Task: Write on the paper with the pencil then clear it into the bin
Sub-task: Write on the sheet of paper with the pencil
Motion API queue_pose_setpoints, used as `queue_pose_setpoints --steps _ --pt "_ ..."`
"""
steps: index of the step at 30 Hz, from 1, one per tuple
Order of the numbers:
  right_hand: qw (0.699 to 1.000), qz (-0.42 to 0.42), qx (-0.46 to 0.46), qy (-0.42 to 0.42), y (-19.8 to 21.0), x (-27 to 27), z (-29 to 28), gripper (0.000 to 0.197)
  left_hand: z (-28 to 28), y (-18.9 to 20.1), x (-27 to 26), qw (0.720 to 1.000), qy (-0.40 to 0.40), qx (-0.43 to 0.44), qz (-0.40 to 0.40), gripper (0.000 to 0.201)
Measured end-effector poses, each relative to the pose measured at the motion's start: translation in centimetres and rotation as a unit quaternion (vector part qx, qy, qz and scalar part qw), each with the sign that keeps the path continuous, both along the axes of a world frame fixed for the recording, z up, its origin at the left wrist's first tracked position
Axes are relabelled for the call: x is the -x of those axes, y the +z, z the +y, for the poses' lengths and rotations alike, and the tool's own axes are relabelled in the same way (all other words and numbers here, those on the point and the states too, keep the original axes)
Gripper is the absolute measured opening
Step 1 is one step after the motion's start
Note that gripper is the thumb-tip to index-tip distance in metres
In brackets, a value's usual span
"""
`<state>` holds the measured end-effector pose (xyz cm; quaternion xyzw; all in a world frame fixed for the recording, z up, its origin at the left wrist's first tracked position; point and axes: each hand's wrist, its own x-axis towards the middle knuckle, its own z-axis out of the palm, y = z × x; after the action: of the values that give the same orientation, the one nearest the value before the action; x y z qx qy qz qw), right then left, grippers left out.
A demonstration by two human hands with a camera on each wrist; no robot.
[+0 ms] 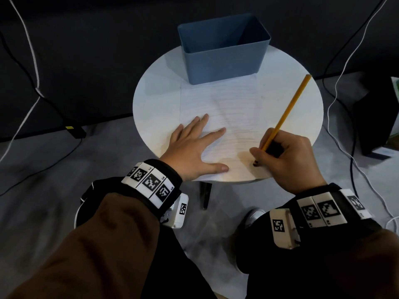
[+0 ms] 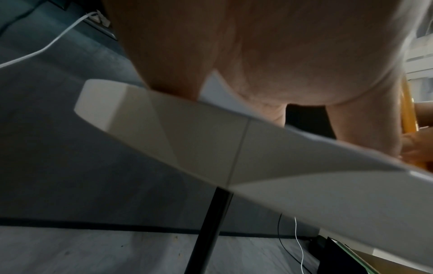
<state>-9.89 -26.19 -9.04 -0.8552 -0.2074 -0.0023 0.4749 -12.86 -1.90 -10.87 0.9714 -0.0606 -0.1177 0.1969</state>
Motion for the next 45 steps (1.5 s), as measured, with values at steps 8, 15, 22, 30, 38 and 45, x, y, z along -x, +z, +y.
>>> queue_pose_setpoints --steps 8,15,22,30,38,45 --pt "0.999 -0.003 -0.013 0.045 -0.4 0.9 2.2 0.021 -0.1 0.1 0.0 1.0 -0.001 0.008 0.001 0.093" --pt "1.0 0.009 -0.005 0.004 -0.4 0.2 0.7 0.021 0.5 0.1 -0.1 1.0 -0.017 0.007 0.014 0.094" --pt "0.997 -0.015 0.003 0.074 -0.4 1.1 3.5 0.022 0.6 0.1 -0.1 0.999 -0.021 0.02 0.014 0.094" --pt "0.999 0.003 -0.007 0.042 0.1 0.6 2.1 0.021 0.6 0.0 -0.1 1.0 -0.019 0.02 0.014 0.095" --pt "0.998 -0.014 0.016 0.063 -0.6 0.8 3.1 0.024 0.5 -0.1 -0.1 1.0 -0.017 0.02 0.018 0.095" --pt "0.999 -0.014 -0.008 0.046 -0.2 0.9 3.2 0.023 0.8 -0.2 -0.1 0.999 -0.02 0.027 0.008 0.096"
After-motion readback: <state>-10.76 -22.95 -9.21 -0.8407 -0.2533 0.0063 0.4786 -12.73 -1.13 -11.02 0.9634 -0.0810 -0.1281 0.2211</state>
